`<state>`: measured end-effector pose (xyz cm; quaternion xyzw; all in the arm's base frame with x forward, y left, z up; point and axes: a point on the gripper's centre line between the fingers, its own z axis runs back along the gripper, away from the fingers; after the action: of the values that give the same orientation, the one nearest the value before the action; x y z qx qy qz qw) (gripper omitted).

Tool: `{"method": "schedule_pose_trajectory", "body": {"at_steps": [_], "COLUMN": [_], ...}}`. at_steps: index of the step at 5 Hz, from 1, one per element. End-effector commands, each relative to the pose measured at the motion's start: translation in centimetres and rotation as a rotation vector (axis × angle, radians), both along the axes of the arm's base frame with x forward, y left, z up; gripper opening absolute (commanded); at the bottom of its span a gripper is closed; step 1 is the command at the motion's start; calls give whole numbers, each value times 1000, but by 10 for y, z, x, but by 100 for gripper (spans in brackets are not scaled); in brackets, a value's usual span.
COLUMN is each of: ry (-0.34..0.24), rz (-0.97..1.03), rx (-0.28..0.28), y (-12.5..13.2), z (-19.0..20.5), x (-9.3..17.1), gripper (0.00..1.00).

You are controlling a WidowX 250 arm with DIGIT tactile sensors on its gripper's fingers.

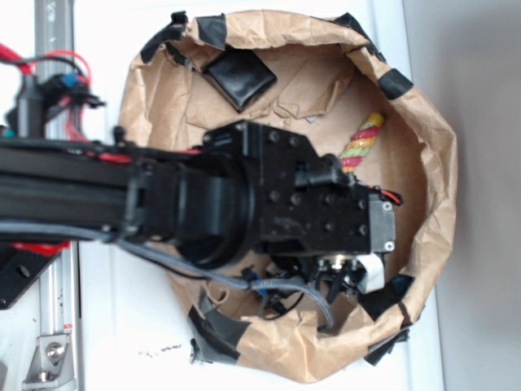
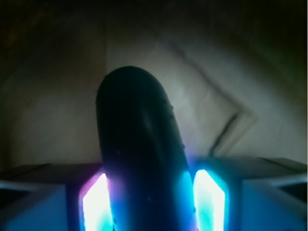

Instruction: Grab the plastic pickle.

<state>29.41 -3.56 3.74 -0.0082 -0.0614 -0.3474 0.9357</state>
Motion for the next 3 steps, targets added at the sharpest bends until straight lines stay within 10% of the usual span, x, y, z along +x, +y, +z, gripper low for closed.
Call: {"method": "schedule_pose_trajectory", "body": {"at_steps": [1,3], "ry": [-164,-112], "rz": [376,879], "rx": [61,-19], "y": [37,42], "z": [117,159], "x": [-16,-36], "gripper": [0,0]}}
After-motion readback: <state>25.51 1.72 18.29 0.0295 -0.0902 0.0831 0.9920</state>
